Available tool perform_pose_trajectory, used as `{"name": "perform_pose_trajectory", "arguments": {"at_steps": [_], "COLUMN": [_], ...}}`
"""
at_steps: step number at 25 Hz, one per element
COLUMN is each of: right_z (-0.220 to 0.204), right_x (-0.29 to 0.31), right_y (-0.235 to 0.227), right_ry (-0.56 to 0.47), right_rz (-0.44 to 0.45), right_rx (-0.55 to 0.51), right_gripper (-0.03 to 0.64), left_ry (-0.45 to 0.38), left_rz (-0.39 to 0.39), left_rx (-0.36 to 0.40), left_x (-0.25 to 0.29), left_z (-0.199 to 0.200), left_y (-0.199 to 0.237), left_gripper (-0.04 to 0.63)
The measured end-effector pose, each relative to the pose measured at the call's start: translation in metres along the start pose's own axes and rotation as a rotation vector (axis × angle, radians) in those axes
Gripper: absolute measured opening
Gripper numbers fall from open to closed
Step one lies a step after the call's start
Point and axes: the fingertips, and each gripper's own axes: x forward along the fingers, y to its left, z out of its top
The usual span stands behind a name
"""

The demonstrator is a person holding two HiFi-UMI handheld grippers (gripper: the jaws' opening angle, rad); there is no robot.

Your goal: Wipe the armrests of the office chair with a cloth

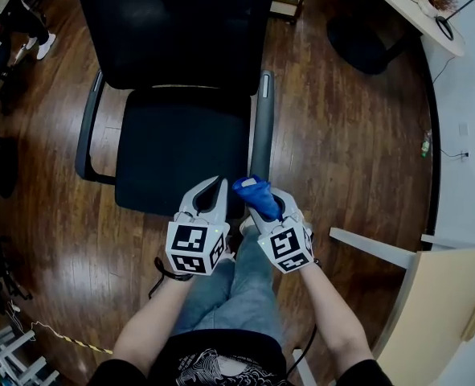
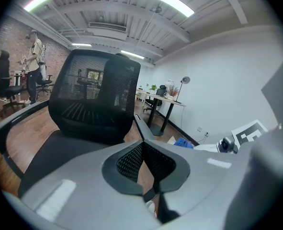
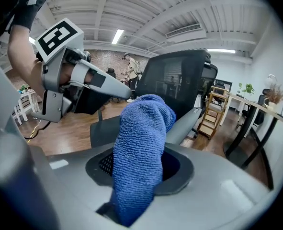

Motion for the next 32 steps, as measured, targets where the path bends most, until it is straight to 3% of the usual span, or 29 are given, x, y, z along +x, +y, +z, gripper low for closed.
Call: {"name": "perform_pose_trajectory", "arguments": {"at_steps": [13, 15, 21, 26, 32], "right_z": [-0.015, -0.012, -0.039, -0.048, -0.045], "right_x": [-0.004, -0.016, -0.04, -0.03, -0.022], "right_y": [0.02, 0.009, -0.037, -0.045, -0.059], "right_ry": [-0.058, -0.099, -0.181, -0.19, -0.203], "right_rz": [-0.028, -0.07, -0.222, -0.24, -0.236], "right_rx": [0.117, 0.204, 0.644, 0.731, 0.759], "right_gripper": [0.138, 0.138, 0.138, 0.138, 0.138], "left_ry": [0.044, 0.039, 0.026, 0.035, 0.043], "left_rz": [-0.034, -0.039, -0.052, -0.067, -0.076], "left_rx": [0.034, 0.035, 0.034, 0.039, 0.051], "left_x": [0.005, 0.006, 0.008, 0.015, 0.026], "left_z": [-0.023, -0.02, -0.011, -0.014, -0.013], "left_y": [-0.012, -0.014, -0.022, -0.027, -0.036], "left_gripper": [0.005, 0.005, 0.005, 0.005, 0.005]}}
